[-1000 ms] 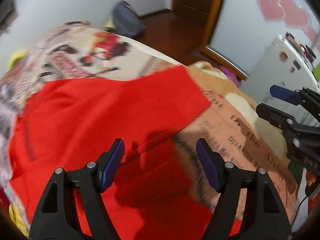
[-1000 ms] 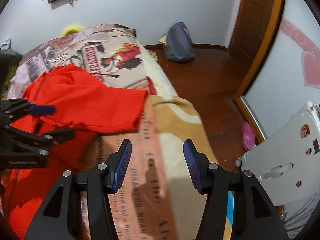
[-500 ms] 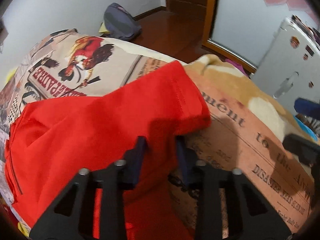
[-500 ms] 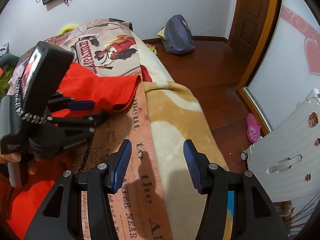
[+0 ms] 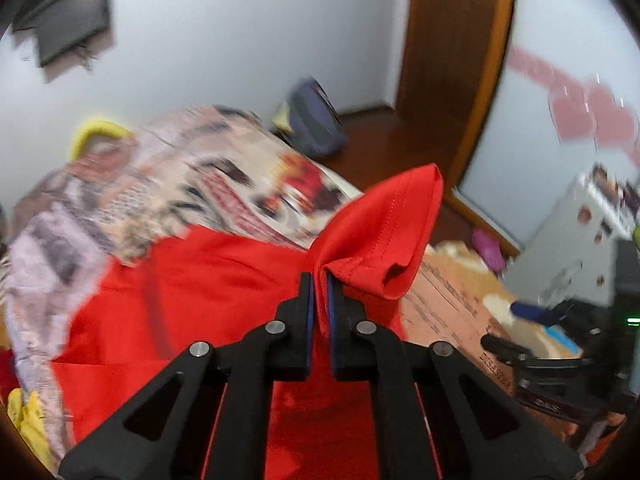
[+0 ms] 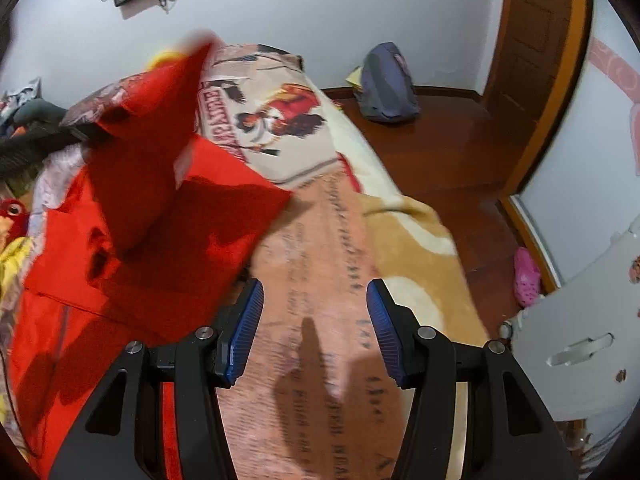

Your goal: Fold large clothes

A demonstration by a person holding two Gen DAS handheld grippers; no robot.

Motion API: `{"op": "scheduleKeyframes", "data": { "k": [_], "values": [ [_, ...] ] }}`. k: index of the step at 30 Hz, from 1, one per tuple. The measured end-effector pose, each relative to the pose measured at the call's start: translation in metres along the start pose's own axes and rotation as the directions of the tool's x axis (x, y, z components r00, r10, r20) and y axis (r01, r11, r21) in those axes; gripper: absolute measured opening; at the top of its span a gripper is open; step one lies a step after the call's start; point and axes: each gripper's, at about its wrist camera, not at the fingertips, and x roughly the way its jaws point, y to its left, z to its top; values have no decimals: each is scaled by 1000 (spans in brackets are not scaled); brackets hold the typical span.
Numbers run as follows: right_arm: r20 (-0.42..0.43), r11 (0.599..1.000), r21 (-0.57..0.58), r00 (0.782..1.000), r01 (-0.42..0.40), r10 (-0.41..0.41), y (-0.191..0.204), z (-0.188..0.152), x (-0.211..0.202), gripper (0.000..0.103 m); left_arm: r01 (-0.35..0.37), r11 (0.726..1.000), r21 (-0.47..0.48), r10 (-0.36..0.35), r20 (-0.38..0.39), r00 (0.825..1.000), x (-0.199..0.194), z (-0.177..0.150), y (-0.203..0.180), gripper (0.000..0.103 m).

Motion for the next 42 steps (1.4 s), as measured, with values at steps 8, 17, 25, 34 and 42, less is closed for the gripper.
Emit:
{"op": "scheduleKeyframes", "data": {
  "k": [8, 17, 25, 34, 42],
  "values": [
    [-64, 990, 19, 988, -141, 141, 48, 26, 29, 50, -176, 978, -116, 187, 92, 978, -96, -15, 117, 6],
    [-203, 994, -26, 974, -104, 96, 99, 20, 83, 50, -297, 921, -254, 292, -59, 955, -79, -90, 221, 6],
    [-228, 996, -75, 973, -50, 32, 108, 7, 93, 52, -288, 865, -411, 235, -177, 956, -42, -163, 273, 6],
    [-235, 996, -87, 972, -28, 7, 112, 9, 95, 53, -425, 810, -404, 342, -262, 902, -39, -209, 292, 5],
    [-235, 995, -99, 972, -28, 4, 116, 8, 90, 54, -377, 766, -521, 237, -316, 919, -52, -249, 319, 4]
  ]
}}
